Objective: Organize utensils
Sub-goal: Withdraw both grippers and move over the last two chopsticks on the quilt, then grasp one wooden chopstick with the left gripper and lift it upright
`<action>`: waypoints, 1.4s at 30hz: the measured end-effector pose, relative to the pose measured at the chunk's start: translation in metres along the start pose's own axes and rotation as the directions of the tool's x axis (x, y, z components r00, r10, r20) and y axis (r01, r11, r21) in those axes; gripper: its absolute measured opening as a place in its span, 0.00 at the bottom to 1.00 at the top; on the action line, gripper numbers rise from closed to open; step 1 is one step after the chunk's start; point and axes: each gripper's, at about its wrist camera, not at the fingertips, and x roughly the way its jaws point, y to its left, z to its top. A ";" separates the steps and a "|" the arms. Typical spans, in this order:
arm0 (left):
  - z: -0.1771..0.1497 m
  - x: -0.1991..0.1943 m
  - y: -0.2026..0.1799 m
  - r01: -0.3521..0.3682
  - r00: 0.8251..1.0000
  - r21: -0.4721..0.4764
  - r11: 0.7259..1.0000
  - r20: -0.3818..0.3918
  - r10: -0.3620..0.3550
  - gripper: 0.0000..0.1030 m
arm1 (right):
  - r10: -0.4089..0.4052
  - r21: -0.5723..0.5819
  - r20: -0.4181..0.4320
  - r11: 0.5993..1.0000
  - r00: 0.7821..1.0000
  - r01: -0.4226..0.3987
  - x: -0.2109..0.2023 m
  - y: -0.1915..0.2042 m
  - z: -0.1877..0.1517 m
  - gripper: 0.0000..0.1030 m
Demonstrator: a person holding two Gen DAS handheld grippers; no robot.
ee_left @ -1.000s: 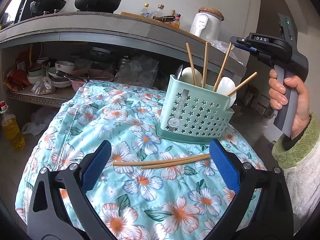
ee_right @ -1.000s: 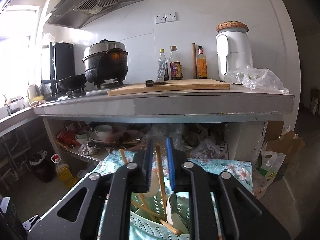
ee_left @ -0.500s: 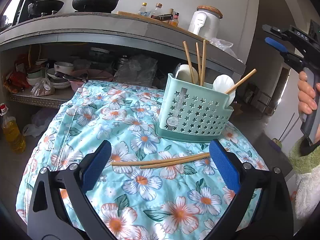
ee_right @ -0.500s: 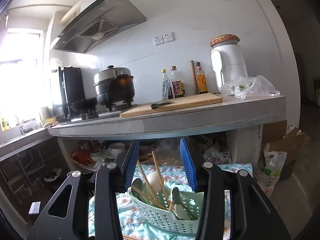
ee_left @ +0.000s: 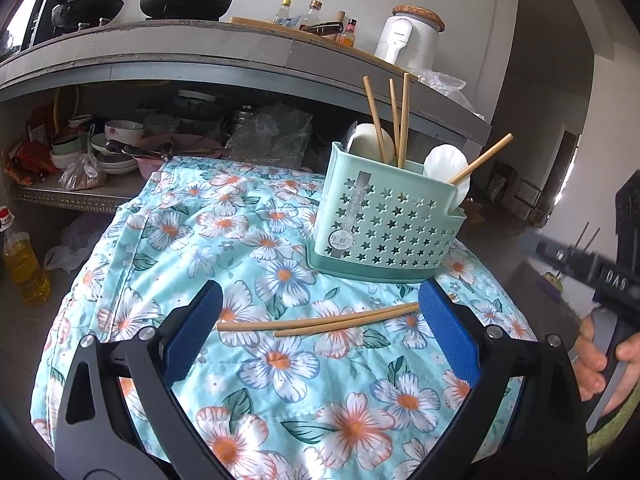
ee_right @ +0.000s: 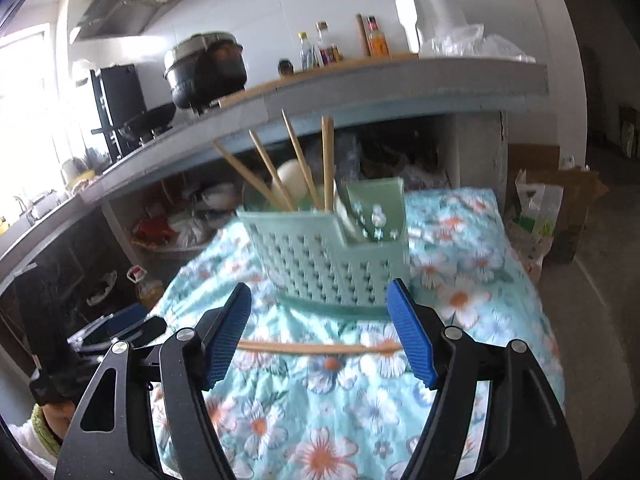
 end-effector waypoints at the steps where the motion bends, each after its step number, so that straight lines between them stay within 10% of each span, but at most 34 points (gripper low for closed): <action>1: 0.000 0.002 0.001 -0.003 1.000 -0.003 1.000 -0.010 0.003 0.92 | 0.006 0.016 -0.039 1.000 0.999 -0.005 0.008 0.000 -0.008 0.67; 11: -0.005 0.013 0.011 -0.065 0.995 -0.019 0.998 -0.079 0.064 0.92 | 0.002 0.053 -0.265 0.999 0.964 0.012 0.059 0.000 -0.055 0.67; 22: -0.014 0.026 0.013 -0.056 0.990 -0.055 0.997 -0.131 0.049 0.92 | 0.037 0.112 -0.304 0.994 0.952 -0.003 0.066 -0.016 -0.058 0.67; 30: -0.019 0.042 -0.016 0.013 0.986 0.116 0.993 -0.167 0.007 0.92 | 0.044 0.144 -0.293 0.990 0.955 -0.002 0.062 -0.030 -0.054 0.67; 36: -0.029 0.065 -0.053 0.052 0.973 0.426 0.903 -0.224 0.050 0.91 | 0.057 0.189 -0.290 0.982 0.955 -0.001 0.061 -0.044 -0.052 0.67; 42: -0.050 0.103 -0.074 0.038 0.944 0.658 0.752 -0.269 0.189 0.53 | 0.059 0.199 -0.287 0.980 0.956 -0.001 0.060 -0.047 -0.051 0.67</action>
